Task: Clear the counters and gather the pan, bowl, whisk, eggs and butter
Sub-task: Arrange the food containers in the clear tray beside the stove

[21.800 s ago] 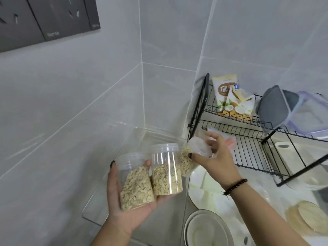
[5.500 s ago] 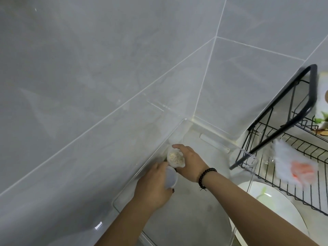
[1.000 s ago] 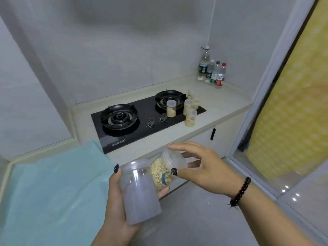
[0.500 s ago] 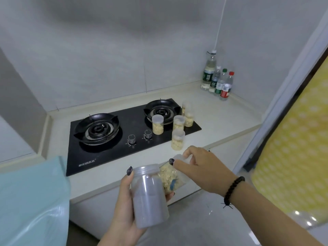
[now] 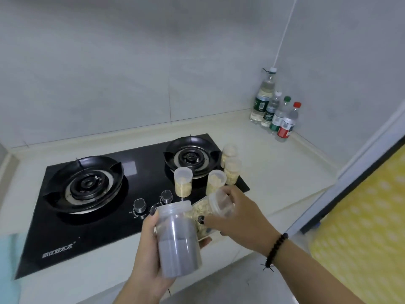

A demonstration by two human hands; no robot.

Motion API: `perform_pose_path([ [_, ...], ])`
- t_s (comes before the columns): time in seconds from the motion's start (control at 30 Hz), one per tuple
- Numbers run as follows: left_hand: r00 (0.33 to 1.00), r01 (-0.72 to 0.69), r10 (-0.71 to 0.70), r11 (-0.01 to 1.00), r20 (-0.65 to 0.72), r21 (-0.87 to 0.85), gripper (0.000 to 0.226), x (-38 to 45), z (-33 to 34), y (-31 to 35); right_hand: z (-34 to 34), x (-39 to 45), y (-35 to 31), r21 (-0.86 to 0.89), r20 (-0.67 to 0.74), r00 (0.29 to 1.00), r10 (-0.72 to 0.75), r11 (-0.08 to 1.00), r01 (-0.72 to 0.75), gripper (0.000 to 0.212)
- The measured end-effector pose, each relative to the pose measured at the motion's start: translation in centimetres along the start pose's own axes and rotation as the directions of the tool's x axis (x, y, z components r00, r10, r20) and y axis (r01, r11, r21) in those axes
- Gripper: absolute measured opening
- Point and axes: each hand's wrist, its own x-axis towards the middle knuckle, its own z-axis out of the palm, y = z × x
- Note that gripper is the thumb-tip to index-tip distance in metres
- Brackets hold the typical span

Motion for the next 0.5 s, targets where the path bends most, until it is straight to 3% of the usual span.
perform_pose_path([
  [0.1,1.0,-0.002,0.0,0.997,0.021,0.074,0.051,3.3,1.1,1.3,-1.5,2.6,-0.4,-0.037,-0.056,0.998,-0.013,0.999,0.011,0.057],
  [0.23,0.991,-0.067,0.1,0.943,-0.086,0.326,0.044,7.4,1.6,3.4,-4.3,6.2,0.7,-0.017,-0.203,0.979,0.021,1.0,-0.025,0.062],
  [0.3,0.968,-0.142,0.222,0.865,-0.115,0.481,0.036,8.8,1.2,3.8,-5.9,7.8,1.6,0.008,-0.257,0.964,0.062,0.998,-0.062,0.065],
  [0.4,0.896,-0.207,0.421,0.677,-0.141,0.707,0.025,10.9,-0.4,3.6,-8.1,10.0,3.4,-0.111,-0.272,0.961,0.05,0.99,-0.083,0.067],
  [0.5,0.838,-0.169,0.519,0.54,-0.168,0.825,0.043,12.8,-2.5,2.3,-9.3,12.2,5.4,-0.225,-0.201,0.978,0.049,0.97,-0.095,0.068],
])
